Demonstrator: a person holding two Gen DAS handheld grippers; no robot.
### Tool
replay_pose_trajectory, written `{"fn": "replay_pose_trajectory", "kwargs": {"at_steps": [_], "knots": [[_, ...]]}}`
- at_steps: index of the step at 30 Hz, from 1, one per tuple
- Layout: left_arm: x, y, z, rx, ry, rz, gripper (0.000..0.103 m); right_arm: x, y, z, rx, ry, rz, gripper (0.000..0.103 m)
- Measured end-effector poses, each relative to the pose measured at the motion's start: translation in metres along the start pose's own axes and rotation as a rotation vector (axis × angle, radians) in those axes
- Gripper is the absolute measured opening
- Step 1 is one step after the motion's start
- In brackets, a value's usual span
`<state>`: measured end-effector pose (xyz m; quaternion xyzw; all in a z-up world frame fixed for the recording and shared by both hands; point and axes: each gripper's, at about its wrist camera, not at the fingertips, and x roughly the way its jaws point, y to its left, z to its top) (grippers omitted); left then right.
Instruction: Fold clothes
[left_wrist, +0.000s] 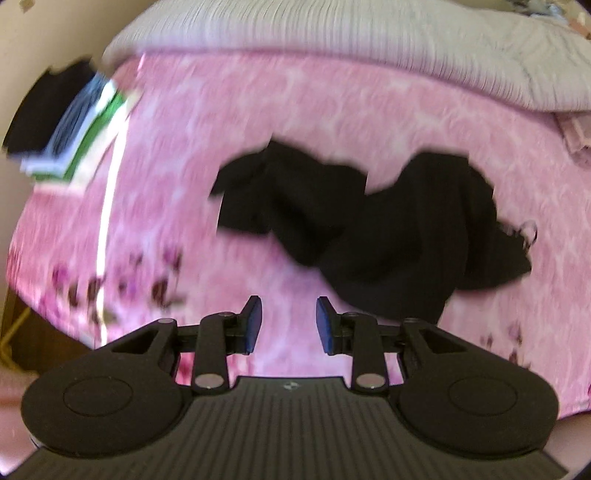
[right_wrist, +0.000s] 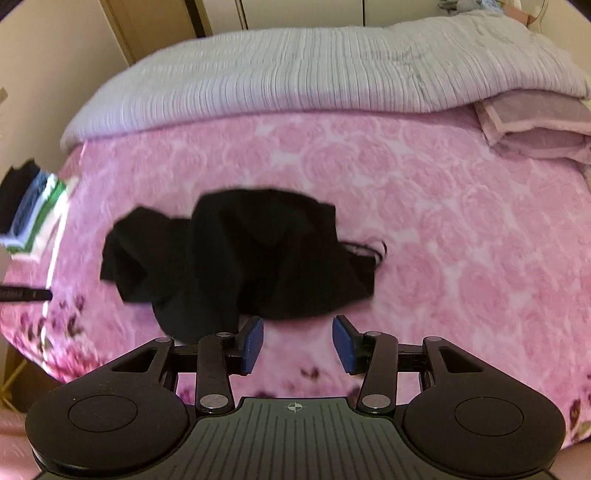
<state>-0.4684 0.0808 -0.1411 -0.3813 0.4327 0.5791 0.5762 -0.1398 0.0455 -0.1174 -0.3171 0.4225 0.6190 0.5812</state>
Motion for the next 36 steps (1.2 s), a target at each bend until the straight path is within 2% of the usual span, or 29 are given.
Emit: {"fn": "replay_pose_trajectory", "kwargs": {"at_steps": [2,5,9,17,26,36], "knots": [[-0.005,0.002,-0.024,-0.006,0.006,0.001,0.026,-0.005,-0.002,-0.024,0.015,0.012,0.013,0.046],[-0.026,-0.005,-0.050,-0.010,-0.024,0.005,0.026,-0.020,0.002,-0.043,0.006,0.006,0.022,0.046],[-0.056,-0.019,-0.075,0.001,-0.095,-0.006,0.030,-0.042,0.012,-0.059,-0.021,-0.025,0.037,0.046],[-0.106,-0.028,-0.121,-0.012,-0.178,-0.056,0.032,-0.077,0.031,-0.102,-0.059,-0.066,0.051,0.046],[-0.130,-0.032,-0.167,-0.029,-0.210,-0.052,0.033,-0.104,0.033,-0.145,-0.073,-0.070,0.049,0.046],[-0.157,-0.042,-0.200,-0.022,-0.260,-0.056,0.034,-0.127,0.029,-0.171,-0.074,-0.102,0.065,0.046]]}}
